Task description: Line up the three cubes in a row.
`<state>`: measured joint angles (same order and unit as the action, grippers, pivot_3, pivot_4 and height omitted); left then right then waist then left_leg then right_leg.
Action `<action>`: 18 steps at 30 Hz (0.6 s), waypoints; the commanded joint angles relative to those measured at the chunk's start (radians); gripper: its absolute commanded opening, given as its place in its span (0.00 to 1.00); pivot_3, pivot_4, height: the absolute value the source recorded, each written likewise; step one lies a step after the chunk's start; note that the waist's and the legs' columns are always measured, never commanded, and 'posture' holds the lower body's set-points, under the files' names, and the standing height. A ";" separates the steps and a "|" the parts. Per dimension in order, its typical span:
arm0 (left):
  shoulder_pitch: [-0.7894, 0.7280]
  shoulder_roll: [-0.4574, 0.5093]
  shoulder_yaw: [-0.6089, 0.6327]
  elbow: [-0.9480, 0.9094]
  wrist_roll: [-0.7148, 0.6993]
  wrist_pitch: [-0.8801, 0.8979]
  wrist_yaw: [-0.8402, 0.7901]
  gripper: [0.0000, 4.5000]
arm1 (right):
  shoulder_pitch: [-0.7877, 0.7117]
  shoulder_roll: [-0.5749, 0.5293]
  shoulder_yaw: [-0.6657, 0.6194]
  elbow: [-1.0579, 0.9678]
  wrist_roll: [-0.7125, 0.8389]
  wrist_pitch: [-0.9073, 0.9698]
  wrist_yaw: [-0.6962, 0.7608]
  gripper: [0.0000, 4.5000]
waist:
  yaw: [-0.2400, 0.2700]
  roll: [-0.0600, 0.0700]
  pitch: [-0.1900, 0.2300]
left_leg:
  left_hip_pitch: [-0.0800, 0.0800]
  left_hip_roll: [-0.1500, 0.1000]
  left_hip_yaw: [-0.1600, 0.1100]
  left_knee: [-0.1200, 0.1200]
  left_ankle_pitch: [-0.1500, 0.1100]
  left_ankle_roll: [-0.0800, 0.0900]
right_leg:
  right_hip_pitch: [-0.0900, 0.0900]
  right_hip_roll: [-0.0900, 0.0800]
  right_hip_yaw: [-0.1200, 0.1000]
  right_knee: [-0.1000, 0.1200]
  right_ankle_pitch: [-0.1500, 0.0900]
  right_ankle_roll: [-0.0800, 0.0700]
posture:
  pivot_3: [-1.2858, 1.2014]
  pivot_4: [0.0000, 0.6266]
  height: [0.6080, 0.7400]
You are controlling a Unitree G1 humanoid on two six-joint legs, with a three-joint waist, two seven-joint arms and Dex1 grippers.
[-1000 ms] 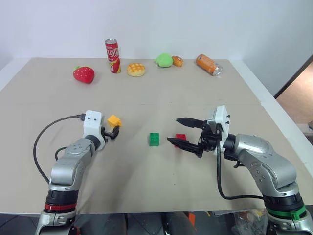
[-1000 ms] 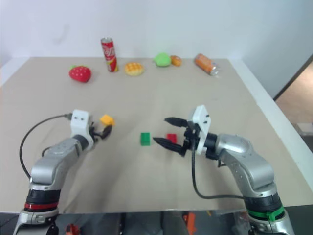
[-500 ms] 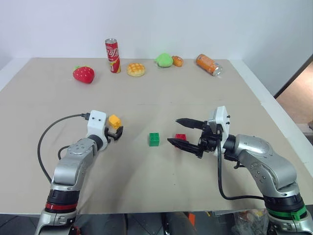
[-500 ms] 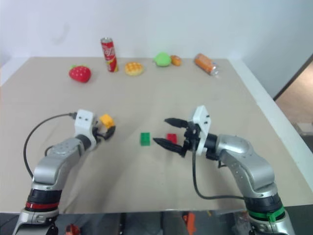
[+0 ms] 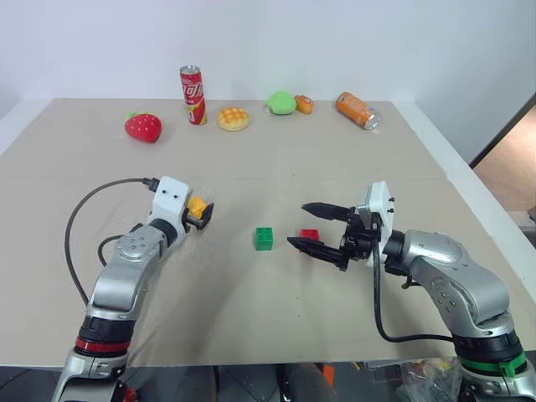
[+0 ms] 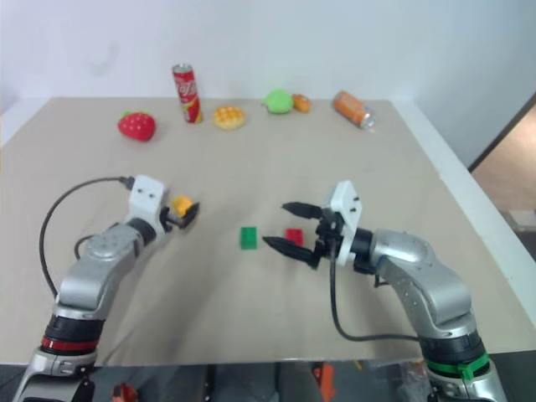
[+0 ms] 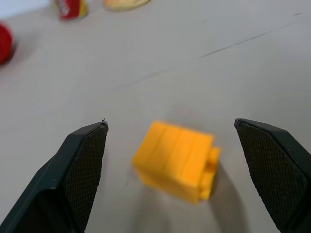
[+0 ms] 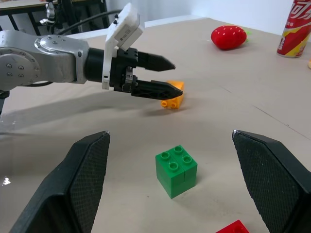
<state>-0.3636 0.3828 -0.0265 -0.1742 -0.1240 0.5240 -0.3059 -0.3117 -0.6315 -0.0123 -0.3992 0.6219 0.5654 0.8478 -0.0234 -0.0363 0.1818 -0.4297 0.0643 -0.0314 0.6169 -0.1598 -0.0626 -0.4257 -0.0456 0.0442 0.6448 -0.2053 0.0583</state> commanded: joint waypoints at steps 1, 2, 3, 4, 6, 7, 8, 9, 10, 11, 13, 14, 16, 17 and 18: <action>-0.005 0.028 -0.004 -0.009 0.012 -0.077 -0.050 0.96 | -0.007 -0.008 -0.026 -0.030 0.009 -0.010 0.003 0.93 | 0.000 0.000 0.000 | 0.000 0.000 0.000 0.000 0.000 0.000 | 0.000 0.000 0.000 0.000 0.000 0.000 | 0.52 0.24 1.00; -0.009 0.028 0.006 0.009 0.006 -0.074 -0.054 0.96 | -0.008 -0.008 -0.025 -0.029 0.008 -0.010 0.003 0.93 | 0.000 0.000 0.000 | 0.000 0.000 0.000 0.000 0.000 0.000 | 0.000 0.000 0.000 0.000 0.000 0.000 | 0.52 0.24 1.00; -0.014 0.026 0.020 0.031 -0.004 -0.066 -0.054 0.96 | -0.008 -0.008 -0.026 -0.030 0.009 -0.009 0.003 0.93 | 0.000 0.000 0.000 | 0.000 0.000 0.000 0.000 0.000 0.000 | 0.000 0.000 0.000 0.000 0.000 0.000 | 0.52 0.24 1.00; -0.019 0.023 0.034 0.050 -0.013 -0.057 -0.053 0.96 | -0.008 -0.008 -0.027 -0.031 0.010 -0.008 0.002 0.93 | 0.000 0.000 0.000 | 0.000 0.000 0.000 0.000 0.000 0.000 | 0.000 0.000 0.000 0.000 0.000 0.000 | 0.52 0.24 1.00; -0.028 0.020 0.052 0.087 -0.023 -0.044 -0.054 0.96 | -0.006 -0.008 -0.028 -0.033 0.011 -0.007 0.000 0.93 | 0.000 0.000 0.000 | 0.000 0.000 0.000 0.000 0.000 0.000 | 0.000 0.000 0.000 0.000 0.000 0.000 | 0.52 0.24 1.00; -0.031 0.020 0.056 0.102 -0.028 -0.041 -0.058 0.96 | -0.003 -0.009 -0.029 -0.034 0.011 -0.008 0.001 0.93 | 0.000 0.000 0.000 | 0.000 0.000 0.000 0.000 0.000 0.000 | 0.000 0.000 0.000 0.000 0.000 0.000 | 0.52 0.24 1.00; -0.034 0.017 0.061 0.114 -0.039 -0.028 -0.065 0.96 | -0.001 -0.009 -0.030 -0.035 0.011 -0.008 0.001 0.93 | 0.000 0.000 0.000 | 0.000 0.000 0.000 0.000 0.000 0.000 | 0.000 0.000 0.000 0.000 0.000 0.000 | 0.52 0.24 1.00; -0.037 0.015 0.065 0.122 -0.047 -0.019 -0.070 0.96 | 0.000 -0.009 -0.030 -0.036 0.011 -0.009 0.001 0.93 | 0.000 0.000 0.000 | 0.000 0.000 0.000 0.000 0.000 0.000 | 0.000 0.000 0.000 0.000 0.000 0.000 | 0.52 0.24 1.00; -0.044 0.019 0.059 0.133 -0.050 -0.016 -0.085 0.96 | -0.001 -0.009 -0.031 -0.037 0.013 -0.007 -0.001 0.93 | 0.000 0.000 0.000 | 0.000 0.000 0.000 0.000 0.000 0.000 | 0.000 0.000 0.000 0.000 0.000 0.000 | 0.52 0.24 1.00; -0.050 0.026 0.050 0.144 -0.049 -0.024 -0.103 0.96 | -0.002 -0.010 -0.033 -0.038 0.015 -0.005 -0.002 0.93 | 0.000 0.000 0.000 | 0.000 0.000 0.000 0.000 0.000 0.000 | 0.000 0.000 0.000 0.000 0.000 0.000 | 0.52 0.24 1.00; -0.062 0.039 0.035 0.162 -0.040 -0.054 -0.135 0.96 | -0.004 -0.011 -0.035 -0.039 0.016 -0.004 -0.003 0.93 | 0.000 0.000 0.000 | -0.001 0.000 0.000 0.000 0.000 0.000 | 0.000 0.000 0.000 0.000 0.000 0.000 | 0.52 0.24 1.00; -0.070 0.044 0.030 0.165 -0.035 -0.071 -0.149 0.96 | -0.002 -0.012 -0.036 -0.039 0.016 -0.005 -0.003 0.93 | 0.000 0.000 0.000 | -0.001 0.000 0.000 0.000 0.000 0.000 | 0.000 0.000 0.000 0.000 0.000 0.000 | 0.52 0.24 1.00; -0.092 0.044 0.041 0.174 -0.037 -0.089 -0.156 0.96 | 0.002 -0.014 -0.038 -0.042 0.017 -0.005 -0.003 0.93 | 0.000 0.000 0.000 | -0.001 0.000 0.000 0.000 0.000 0.000 | 0.000 0.000 0.000 0.000 0.000 0.000 | 0.52 0.24 1.00; -0.104 0.041 0.052 0.184 -0.036 -0.099 -0.148 0.96 | 0.004 -0.015 -0.039 -0.044 0.018 -0.005 -0.004 0.93 | 0.000 0.000 0.000 | -0.001 0.000 0.000 0.000 0.000 0.000 | 0.000 0.000 0.000 0.000 0.000 0.000 | 0.52 0.24 1.00; -0.116 0.037 0.066 0.198 -0.036 -0.112 -0.136 0.96 | 0.008 -0.015 -0.039 -0.046 0.019 -0.005 -0.005 0.93 | 0.000 0.000 0.000 | -0.001 0.000 0.000 0.000 0.000 0.000 | 0.000 0.000 0.000 0.000 0.000 0.000 | 0.52 0.24 1.00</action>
<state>-0.4495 0.4146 0.0035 0.0301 -0.1592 0.4499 -0.4514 -0.3092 -0.6385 -0.0133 -0.4001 0.6240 0.5661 0.8451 -0.0229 -0.0362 0.1818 -0.4302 0.0643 -0.0314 0.6169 -0.1598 -0.0626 -0.4261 -0.0456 0.0442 0.6448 -0.2055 0.0585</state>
